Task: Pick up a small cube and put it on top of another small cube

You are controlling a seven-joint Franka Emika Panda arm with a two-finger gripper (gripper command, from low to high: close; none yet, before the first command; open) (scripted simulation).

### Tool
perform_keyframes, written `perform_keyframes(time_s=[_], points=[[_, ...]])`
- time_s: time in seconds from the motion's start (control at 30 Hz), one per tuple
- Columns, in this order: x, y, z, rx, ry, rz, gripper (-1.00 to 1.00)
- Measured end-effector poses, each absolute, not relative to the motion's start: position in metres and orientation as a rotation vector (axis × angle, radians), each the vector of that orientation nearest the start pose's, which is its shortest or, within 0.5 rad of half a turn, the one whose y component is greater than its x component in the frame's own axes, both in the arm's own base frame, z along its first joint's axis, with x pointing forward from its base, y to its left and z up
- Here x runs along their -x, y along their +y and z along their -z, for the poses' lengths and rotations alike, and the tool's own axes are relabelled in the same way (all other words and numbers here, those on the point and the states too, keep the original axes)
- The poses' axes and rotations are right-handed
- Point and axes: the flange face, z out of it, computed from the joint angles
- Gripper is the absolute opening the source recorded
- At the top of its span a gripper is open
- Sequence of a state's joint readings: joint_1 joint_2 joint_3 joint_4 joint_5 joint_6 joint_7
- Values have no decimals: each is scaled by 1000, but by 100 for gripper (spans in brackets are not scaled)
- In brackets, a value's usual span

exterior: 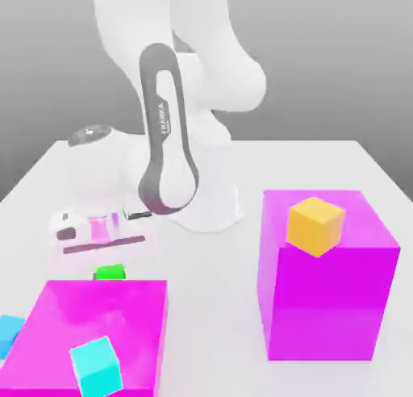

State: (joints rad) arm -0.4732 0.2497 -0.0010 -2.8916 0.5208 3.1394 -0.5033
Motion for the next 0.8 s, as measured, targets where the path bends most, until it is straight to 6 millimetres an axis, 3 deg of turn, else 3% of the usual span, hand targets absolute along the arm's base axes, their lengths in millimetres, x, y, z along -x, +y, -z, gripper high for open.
perform_keyframes(time_s=[0.37,0.57,0.67,0.8], points=[[-266,-190,-172,3043,766,11,-100],[-266,-183,-196,3047,758,-1,-100],[-305,-166,-219,3068,681,-4,-100],[-364,-122,-262,3095,552,-5,-100]])
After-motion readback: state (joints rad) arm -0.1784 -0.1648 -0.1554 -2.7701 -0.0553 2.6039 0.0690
